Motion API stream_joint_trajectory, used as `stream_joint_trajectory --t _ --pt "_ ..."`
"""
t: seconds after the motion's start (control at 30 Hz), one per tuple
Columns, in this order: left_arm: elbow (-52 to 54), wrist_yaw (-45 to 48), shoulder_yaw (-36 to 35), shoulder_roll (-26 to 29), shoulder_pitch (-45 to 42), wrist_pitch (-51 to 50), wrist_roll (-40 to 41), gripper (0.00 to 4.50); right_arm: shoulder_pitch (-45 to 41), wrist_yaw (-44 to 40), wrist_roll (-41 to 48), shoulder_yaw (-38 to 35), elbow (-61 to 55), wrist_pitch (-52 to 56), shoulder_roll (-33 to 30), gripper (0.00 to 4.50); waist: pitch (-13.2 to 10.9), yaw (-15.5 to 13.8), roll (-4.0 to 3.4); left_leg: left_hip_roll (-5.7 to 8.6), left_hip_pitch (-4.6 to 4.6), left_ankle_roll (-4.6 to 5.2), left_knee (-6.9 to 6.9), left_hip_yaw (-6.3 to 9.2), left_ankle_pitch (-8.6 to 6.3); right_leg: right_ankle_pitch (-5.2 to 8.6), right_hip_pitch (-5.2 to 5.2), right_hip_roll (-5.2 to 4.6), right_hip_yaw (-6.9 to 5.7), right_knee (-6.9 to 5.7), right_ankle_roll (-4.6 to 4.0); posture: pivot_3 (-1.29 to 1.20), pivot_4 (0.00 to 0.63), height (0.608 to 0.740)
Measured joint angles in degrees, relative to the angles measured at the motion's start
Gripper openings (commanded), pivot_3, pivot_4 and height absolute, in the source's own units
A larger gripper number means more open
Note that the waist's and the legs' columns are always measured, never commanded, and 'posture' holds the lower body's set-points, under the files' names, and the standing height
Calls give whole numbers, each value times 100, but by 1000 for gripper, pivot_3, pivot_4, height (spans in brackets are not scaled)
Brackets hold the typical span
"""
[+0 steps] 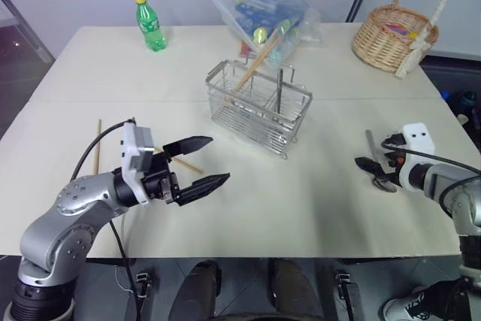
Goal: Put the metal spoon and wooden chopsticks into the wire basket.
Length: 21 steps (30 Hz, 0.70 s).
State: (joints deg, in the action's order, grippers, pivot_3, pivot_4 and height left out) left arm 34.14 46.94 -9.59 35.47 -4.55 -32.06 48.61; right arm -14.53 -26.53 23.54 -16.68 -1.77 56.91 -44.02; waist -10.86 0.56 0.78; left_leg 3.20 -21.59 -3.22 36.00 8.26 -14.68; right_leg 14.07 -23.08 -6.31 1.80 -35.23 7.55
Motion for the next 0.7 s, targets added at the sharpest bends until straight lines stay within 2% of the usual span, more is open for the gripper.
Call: stream_joint_trajectory --t 0.37,0.47,0.7 --pt "155 -297 88 -9 0 -11 -7 4450 -143 69 -38 32 36 145 151 4500 13 10 22 -1 9 1 -1 0 -1 1 8 1 0 1 -1 0 150 740" --pt "201 -359 87 -8 4 -11 23 4500 -137 79 -165 138 25 108 151 3686 18 12 30 -1 10 1 -1 0 -1 1 9 1 0 1 -1 0 150 740" --pt "208 -460 85 -6 42 -11 41 4500 -88 38 -261 261 -88 -23 175 137 21 16 34 -2 13 2 -1 0 -1 1 14 2 0 2 -2 0 150 740"
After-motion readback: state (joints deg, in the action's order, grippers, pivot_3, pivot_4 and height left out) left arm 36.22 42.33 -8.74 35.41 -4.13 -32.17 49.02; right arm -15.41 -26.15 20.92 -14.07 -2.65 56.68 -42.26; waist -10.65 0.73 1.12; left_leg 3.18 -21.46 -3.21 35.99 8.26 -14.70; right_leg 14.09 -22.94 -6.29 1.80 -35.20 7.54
